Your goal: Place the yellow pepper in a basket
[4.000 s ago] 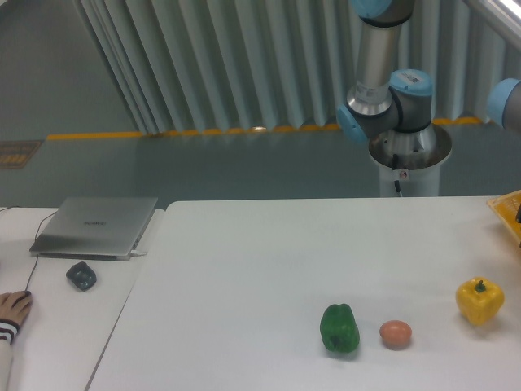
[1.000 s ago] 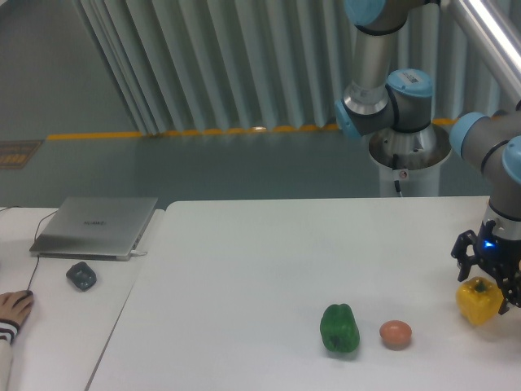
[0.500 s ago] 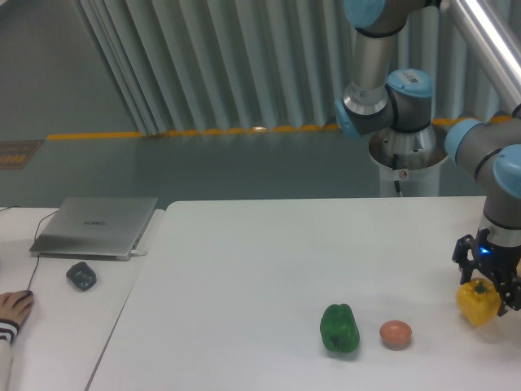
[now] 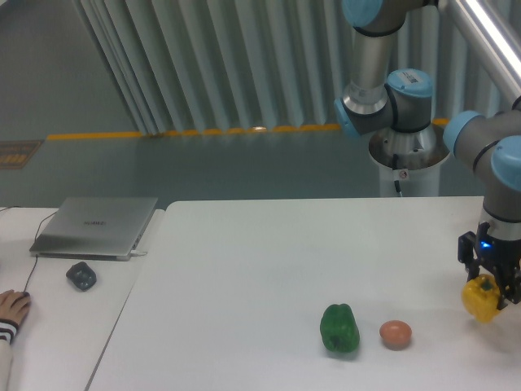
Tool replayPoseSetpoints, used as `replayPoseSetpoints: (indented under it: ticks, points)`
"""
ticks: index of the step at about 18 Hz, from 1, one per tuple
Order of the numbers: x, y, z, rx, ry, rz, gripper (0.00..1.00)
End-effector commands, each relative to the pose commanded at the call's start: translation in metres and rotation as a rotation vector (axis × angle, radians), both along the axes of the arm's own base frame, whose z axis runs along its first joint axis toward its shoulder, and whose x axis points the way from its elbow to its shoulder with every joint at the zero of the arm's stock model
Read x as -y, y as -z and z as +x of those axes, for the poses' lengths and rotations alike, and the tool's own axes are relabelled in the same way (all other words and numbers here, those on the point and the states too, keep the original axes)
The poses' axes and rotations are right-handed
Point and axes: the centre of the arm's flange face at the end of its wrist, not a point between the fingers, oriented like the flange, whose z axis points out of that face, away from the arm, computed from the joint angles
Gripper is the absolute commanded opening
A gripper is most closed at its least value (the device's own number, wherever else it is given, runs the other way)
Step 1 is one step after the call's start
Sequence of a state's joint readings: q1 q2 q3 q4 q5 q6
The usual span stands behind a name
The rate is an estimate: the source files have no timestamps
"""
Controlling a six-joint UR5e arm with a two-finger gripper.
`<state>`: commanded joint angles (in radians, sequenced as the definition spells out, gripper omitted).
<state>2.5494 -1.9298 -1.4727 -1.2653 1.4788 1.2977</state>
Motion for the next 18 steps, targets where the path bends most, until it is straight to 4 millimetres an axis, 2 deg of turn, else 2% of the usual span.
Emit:
replayPoseSetpoints:
  ticks: [4,7,10,14,18]
  points:
    - [0.021,-0.017,-0.017,-0.024,0.123,0.009,0.49]
    - [0.043,-0.019,-0.032,-0.017,0.245,0.0,0.49]
    - [0.062,-0.021,-0.043,-0.011,0.291,-0.005,0.49]
    - [0.098,-0.029,-0.059,0.001,0.399,-0.018,0.49]
    - [0.11,-0.037,-0.067,-0.018,0.528,-0.12,0.48]
